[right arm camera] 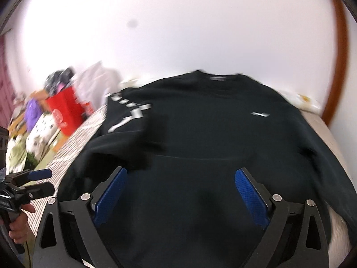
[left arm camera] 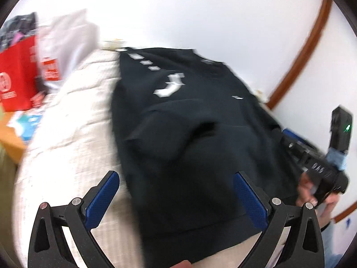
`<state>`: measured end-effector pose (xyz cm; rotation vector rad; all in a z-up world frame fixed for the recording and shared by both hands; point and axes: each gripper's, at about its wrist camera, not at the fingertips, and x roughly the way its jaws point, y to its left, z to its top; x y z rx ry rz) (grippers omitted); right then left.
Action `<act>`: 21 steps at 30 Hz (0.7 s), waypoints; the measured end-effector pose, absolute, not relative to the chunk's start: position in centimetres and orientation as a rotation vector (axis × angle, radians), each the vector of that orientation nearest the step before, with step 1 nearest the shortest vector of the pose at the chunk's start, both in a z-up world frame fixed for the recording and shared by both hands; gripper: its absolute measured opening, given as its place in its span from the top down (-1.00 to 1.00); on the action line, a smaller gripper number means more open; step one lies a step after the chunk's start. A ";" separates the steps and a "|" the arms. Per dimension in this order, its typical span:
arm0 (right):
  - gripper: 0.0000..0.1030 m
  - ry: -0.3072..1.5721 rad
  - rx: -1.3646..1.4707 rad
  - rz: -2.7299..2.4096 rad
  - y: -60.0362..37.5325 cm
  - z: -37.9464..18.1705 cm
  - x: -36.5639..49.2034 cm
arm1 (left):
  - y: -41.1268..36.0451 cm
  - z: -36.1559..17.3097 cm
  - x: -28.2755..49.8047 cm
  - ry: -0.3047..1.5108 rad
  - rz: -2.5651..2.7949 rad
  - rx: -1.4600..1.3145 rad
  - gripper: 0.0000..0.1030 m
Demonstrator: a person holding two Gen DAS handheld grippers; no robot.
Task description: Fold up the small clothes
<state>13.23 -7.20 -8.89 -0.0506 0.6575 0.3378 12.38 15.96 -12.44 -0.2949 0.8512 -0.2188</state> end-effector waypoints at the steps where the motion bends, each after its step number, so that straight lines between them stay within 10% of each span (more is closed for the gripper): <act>1: -0.86 0.661 -0.078 0.361 -5.6 -9.1 13.5 | 16.9 -12.9 12.1 0.864 -0.196 -0.296 -0.98; 11: -0.80 0.646 -0.354 0.573 8.2 -11.3 14.5 | 22.5 -16.1 10.0 0.903 -0.189 -0.353 -0.98; 18: 0.76 0.731 -0.376 0.526 8.5 -14.3 18.1 | 21.9 -16.1 11.4 0.875 -0.228 -0.366 -0.98; 21: 0.84 0.685 -0.341 0.520 6.9 -13.3 18.4 | 21.4 -16.1 12.3 0.871 -0.245 -0.387 -0.98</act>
